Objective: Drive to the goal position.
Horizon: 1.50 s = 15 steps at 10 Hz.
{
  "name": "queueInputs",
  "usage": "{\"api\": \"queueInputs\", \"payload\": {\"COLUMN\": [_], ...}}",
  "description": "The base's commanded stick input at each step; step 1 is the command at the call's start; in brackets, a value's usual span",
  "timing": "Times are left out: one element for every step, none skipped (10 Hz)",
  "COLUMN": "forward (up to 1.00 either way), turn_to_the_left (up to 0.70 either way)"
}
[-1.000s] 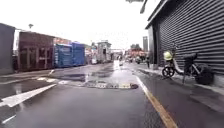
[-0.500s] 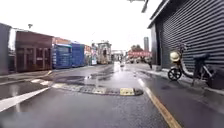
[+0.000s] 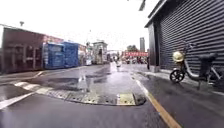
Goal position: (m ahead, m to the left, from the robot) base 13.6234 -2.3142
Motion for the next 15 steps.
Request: {"api": "queueInputs", "payload": {"forward": [0.69, 0.69, 0.69, 0.69, 0.69, 0.69, 0.69, 0.69, 0.69, 0.69, 0.69, 0.69, 0.69, 0.69, 0.69], "turn_to_the_left": [0.01, 0.01, 0.01, 0.01, 0.01, 0.01, 0.0, -0.09, -0.09, -0.03, 0.01, 0.01, 0.01, 0.01, 0.01]}}
